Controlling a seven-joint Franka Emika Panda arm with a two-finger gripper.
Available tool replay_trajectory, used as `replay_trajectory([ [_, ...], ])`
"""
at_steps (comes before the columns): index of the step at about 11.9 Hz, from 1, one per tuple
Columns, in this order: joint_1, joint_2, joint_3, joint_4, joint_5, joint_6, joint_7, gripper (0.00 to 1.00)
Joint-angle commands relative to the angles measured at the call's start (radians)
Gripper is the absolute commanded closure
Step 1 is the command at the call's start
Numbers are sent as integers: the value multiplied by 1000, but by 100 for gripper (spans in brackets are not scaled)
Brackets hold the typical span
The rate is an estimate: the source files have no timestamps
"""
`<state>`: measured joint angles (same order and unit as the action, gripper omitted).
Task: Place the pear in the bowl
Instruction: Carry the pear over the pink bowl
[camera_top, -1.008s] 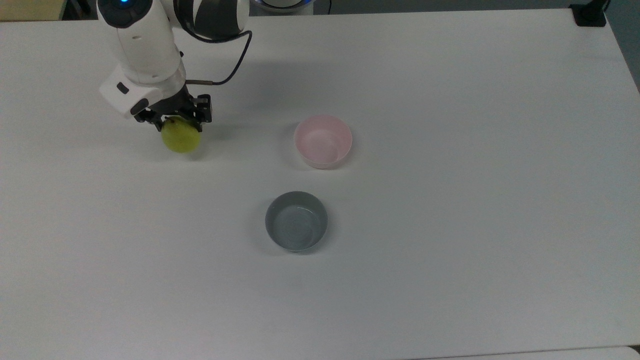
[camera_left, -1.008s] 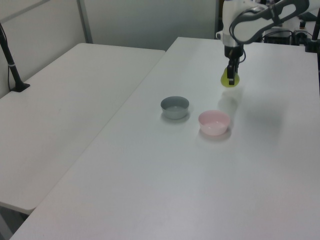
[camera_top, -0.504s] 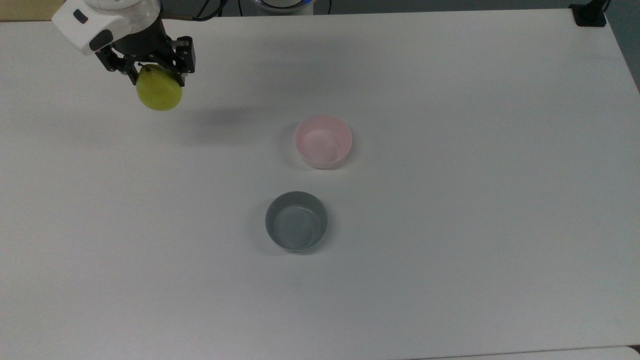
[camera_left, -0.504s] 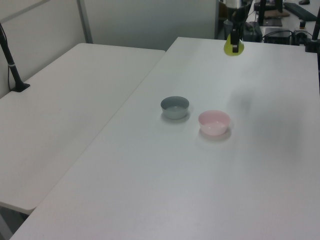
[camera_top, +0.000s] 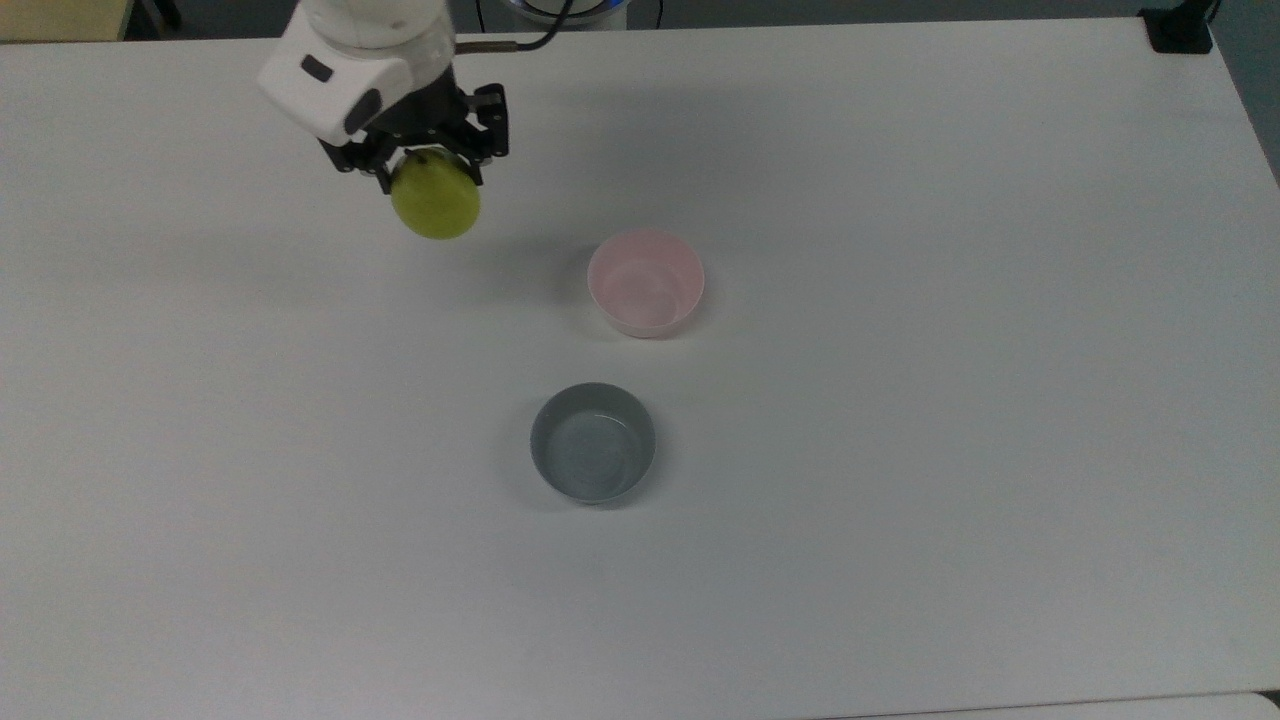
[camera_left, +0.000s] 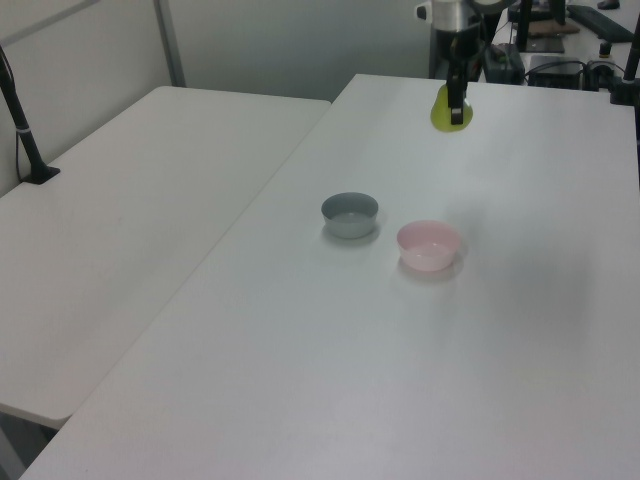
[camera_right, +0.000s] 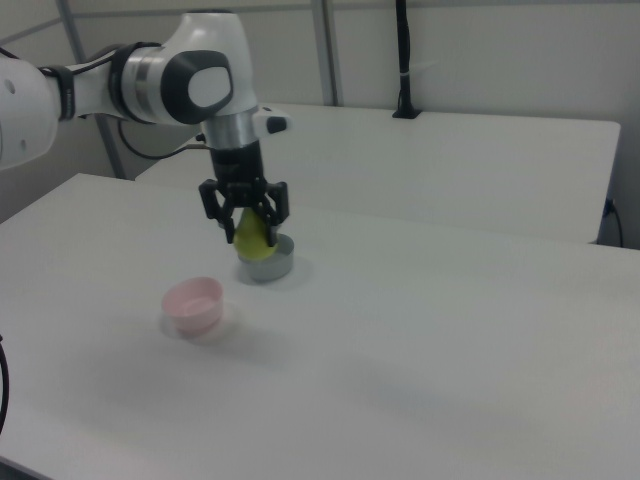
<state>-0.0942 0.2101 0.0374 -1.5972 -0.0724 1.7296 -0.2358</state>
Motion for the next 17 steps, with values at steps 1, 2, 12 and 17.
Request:
replay_trajectory([
  [1, 27, -15, 70, -17, 3, -12, 93, 48],
  [2, 27, -17, 106, -29, 2, -10, 125, 48],
  [12, 88, 9, 219, -222, -73, 223, 263, 47],
  [17, 91, 74, 219, -236, -116, 295, 306, 45],
])
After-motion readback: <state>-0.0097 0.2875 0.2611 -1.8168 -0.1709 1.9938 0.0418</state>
